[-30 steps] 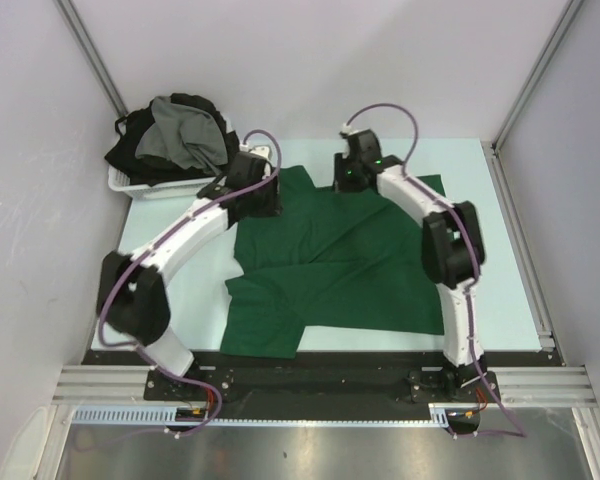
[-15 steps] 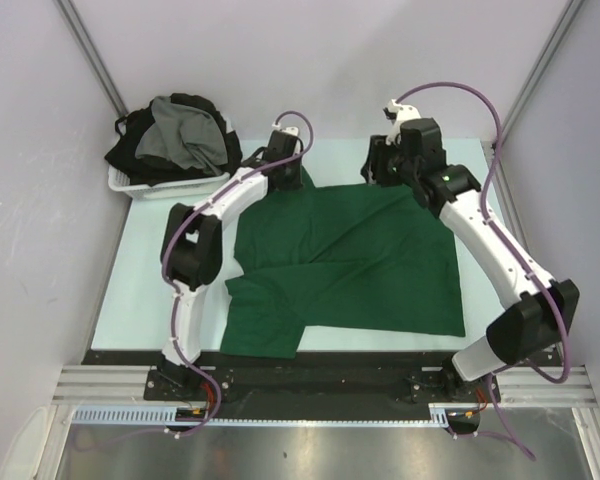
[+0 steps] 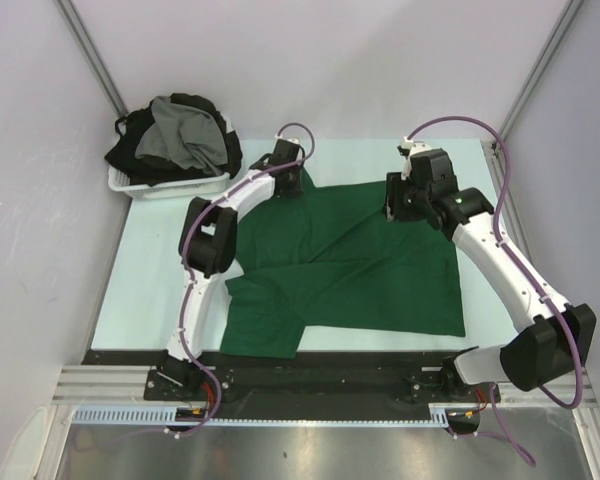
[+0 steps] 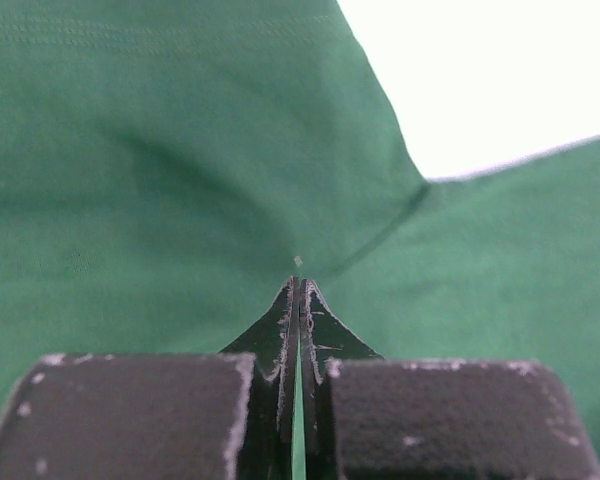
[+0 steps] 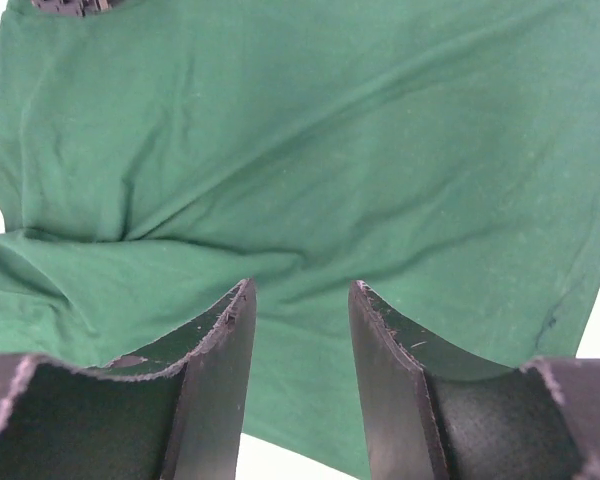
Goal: Fold and stack the t-shirts
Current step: Flatten out the tshirt
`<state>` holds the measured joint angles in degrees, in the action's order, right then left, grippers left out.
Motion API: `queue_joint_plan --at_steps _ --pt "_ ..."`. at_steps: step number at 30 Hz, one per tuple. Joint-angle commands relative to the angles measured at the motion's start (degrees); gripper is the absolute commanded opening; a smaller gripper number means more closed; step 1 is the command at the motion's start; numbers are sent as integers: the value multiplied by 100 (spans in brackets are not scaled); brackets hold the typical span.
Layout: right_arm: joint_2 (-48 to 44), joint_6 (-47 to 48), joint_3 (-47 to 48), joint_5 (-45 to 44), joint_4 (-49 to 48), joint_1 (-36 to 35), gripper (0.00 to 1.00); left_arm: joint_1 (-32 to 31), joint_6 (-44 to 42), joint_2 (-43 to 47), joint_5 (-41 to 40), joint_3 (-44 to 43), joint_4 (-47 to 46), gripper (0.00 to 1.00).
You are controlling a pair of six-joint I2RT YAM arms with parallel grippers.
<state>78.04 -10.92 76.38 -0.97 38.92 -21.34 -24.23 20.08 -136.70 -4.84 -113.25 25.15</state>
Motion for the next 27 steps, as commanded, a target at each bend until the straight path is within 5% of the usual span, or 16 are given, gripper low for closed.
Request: queue_joint_plan --at_steps 1,18,27 --pt "-254 -7 44 -105 107 34 48 181 128 -277 -114 -478 131 0" --pt "106 -60 193 36 301 25 47 797 603 -1077 405 -1559 236 0" --pt "1379 169 675 -333 -253 209 47 1078 735 -955 728 -1498 62 0"
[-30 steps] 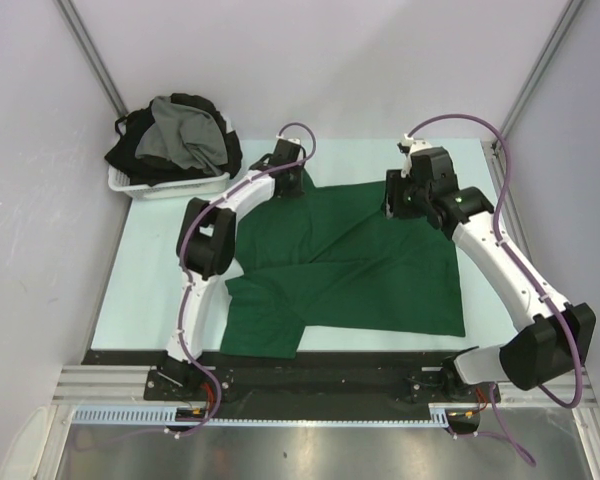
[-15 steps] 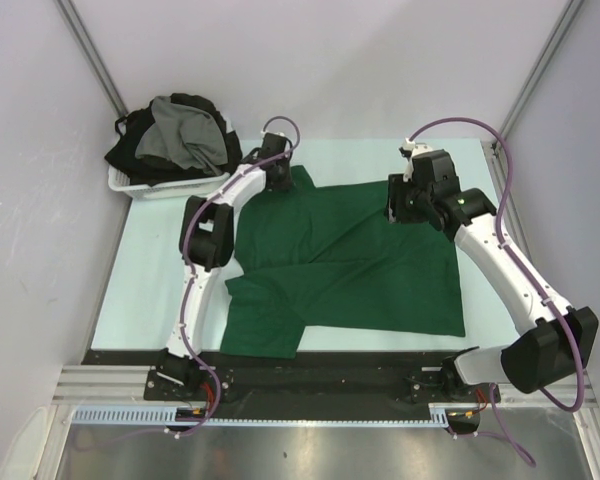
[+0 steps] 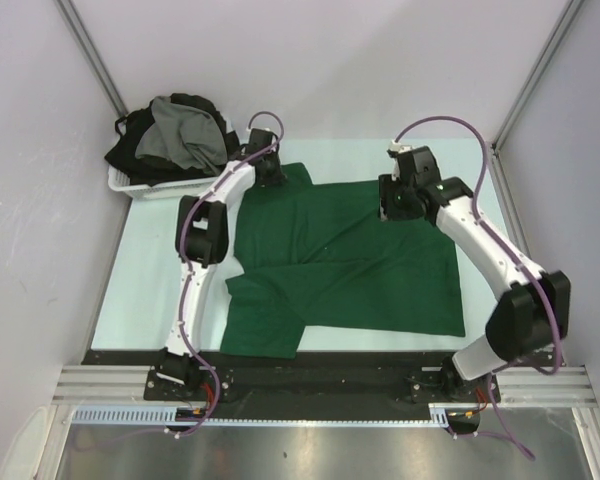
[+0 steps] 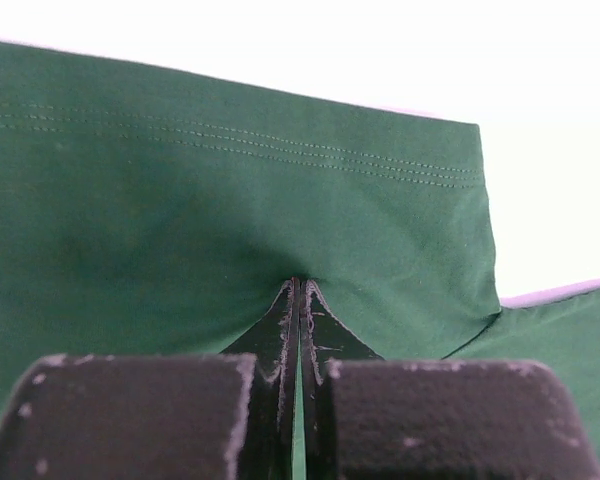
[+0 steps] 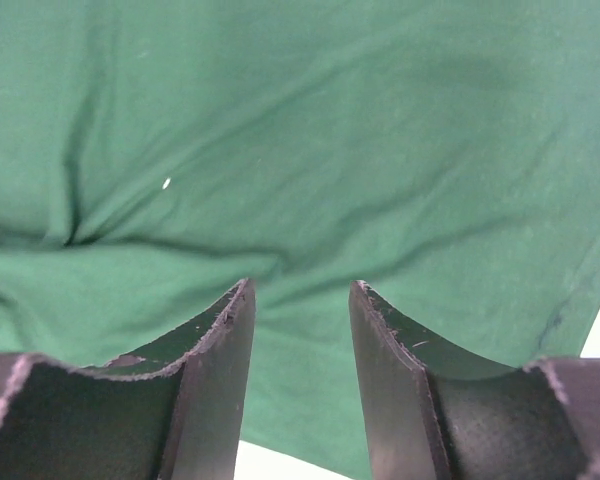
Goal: Fold and stack the t-shirts
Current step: Flatten out the tshirt
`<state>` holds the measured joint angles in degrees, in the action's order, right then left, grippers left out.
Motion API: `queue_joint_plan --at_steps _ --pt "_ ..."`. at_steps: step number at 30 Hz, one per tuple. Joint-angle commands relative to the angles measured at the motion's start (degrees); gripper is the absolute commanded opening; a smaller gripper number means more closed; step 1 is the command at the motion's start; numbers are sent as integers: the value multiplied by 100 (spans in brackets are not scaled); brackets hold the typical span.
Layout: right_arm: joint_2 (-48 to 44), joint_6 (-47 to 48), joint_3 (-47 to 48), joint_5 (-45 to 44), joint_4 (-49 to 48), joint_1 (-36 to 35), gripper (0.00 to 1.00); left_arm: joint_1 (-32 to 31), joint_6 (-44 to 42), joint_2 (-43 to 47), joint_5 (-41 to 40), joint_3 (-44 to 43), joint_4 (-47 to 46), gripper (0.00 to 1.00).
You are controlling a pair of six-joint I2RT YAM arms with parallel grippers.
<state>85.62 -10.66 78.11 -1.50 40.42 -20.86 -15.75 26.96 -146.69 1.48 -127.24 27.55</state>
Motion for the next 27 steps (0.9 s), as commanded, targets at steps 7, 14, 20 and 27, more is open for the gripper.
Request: queue_joint_plan --at_steps 7,14,20,27 --pt "1887 125 1013 -255 -781 714 43 134 90 1027 432 480 -136 0" --pt "2213 72 917 -88 -1001 1224 18 -86 -208 1880 284 1175 381 0" --pt "2388 134 829 -96 -1212 1418 0 -253 -472 2127 -94 1561 760 0" --pt "2985 64 1065 -149 -1266 1629 0 -288 -595 1908 -321 1527 1164 0"
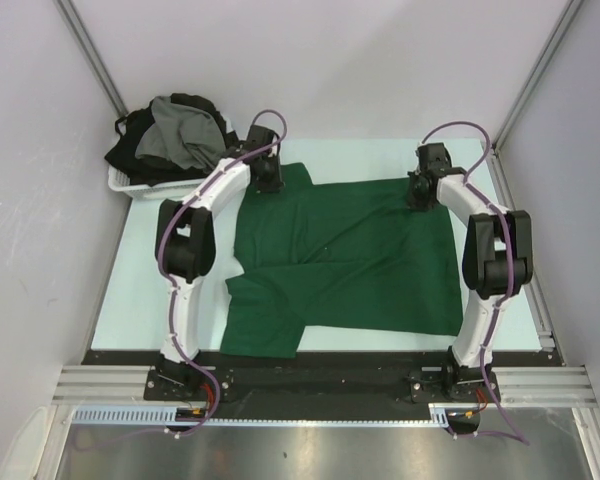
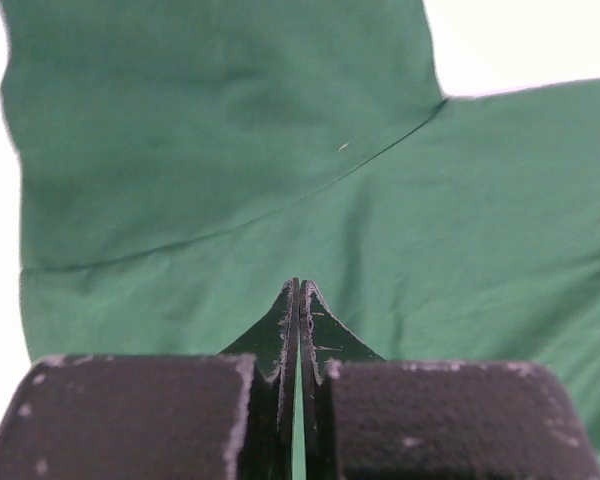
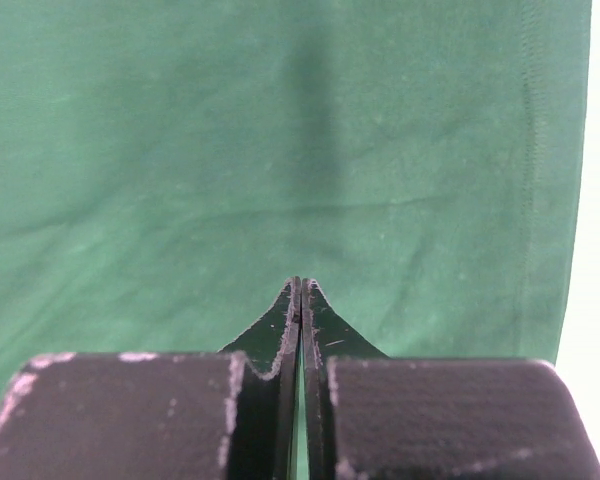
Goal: Fold and stack the t-shirts
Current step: Flatten out the tshirt
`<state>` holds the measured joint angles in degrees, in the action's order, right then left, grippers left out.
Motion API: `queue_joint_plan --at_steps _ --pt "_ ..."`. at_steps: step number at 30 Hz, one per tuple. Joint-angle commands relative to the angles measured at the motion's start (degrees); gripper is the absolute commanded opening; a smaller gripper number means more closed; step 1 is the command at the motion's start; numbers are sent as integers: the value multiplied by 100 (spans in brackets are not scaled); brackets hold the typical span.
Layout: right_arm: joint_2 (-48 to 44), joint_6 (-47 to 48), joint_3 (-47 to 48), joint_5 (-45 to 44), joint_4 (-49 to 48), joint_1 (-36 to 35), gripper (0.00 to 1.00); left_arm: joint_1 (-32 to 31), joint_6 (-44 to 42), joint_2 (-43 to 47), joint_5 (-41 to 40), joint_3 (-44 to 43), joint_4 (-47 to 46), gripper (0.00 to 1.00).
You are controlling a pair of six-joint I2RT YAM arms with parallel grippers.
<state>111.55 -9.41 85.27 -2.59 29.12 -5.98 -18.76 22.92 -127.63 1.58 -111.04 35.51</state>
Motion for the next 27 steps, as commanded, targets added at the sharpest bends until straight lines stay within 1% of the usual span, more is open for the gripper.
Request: queue_joint_plan --at_steps 1,5,17,23,27 --pt "472 -70 445 -66 -118 149 0 13 -209 -85 -352 -128 421 0" --pt "920 -70 797 -101 84 228 0 -4 -235 -209 -369 -145 466 0" --pt "1589 -26 1561 -40 295 466 0 -4 -244 -771 -211 -576 615 0" --pt "2142 18 2115 65 515 484 0 31 -174 -1237 61 -1015 703 0" --pt "2494 53 2738 110 665 475 0 110 -16 -1509 114 -1410 712 0"
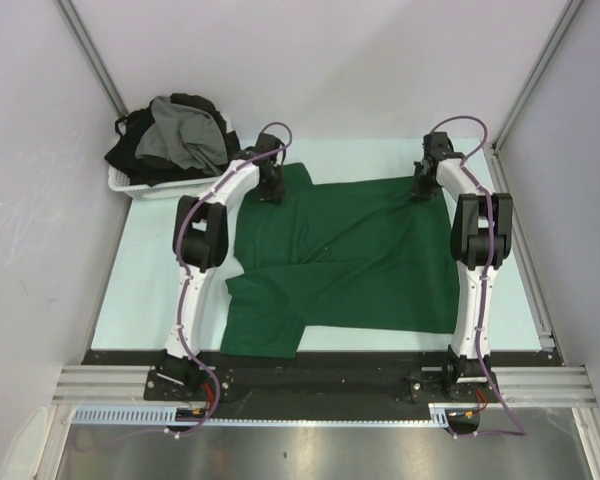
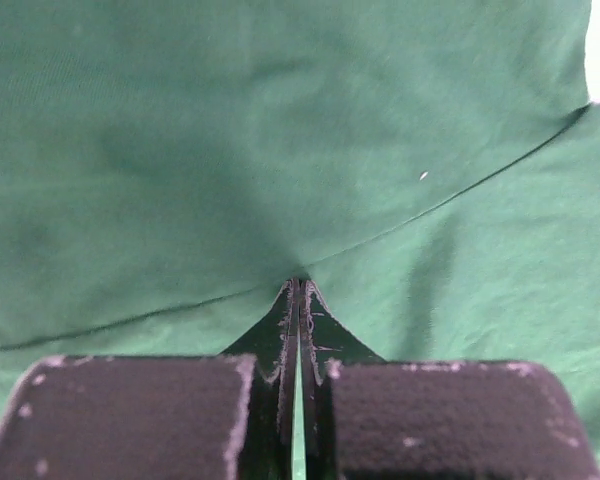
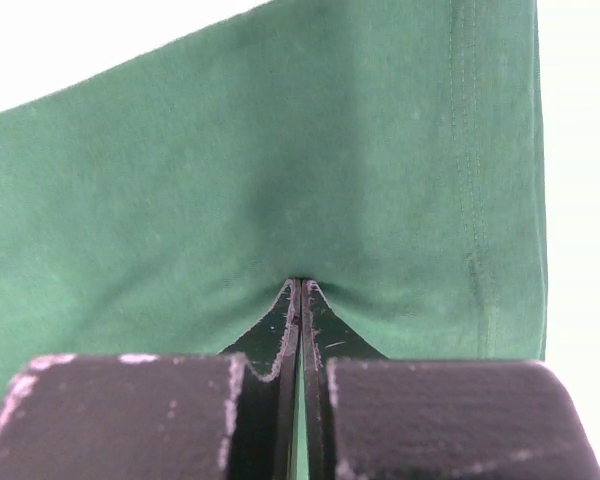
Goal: Fold and stack the t-shirts
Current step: Flatten out the tshirt
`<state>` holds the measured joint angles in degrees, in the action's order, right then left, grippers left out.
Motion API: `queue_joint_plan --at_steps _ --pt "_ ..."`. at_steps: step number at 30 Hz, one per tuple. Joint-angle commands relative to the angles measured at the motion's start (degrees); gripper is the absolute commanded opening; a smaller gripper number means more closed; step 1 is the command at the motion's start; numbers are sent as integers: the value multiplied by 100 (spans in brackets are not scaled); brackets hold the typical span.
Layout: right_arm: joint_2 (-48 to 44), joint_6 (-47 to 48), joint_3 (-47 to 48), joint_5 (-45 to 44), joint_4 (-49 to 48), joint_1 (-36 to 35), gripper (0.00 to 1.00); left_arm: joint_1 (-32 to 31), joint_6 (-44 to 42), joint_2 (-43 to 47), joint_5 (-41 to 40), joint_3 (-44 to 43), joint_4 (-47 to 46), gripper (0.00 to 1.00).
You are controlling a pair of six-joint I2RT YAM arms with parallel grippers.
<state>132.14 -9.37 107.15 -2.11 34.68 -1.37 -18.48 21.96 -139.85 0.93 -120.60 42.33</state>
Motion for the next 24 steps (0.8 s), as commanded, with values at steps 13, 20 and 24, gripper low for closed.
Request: queue_joint_plan --at_steps 13,20,24 --pt "1789 -48 2836 9 663 93 0 722 775 -1184 320 -1827 -216 0" --pt "1834 -65 2891 -18 698 93 0 872 810 -1124 460 -1705 -365 0" --pt "1334 -39 2295 -140 559 93 0 776 758 -642 575 -1318 -418 0"
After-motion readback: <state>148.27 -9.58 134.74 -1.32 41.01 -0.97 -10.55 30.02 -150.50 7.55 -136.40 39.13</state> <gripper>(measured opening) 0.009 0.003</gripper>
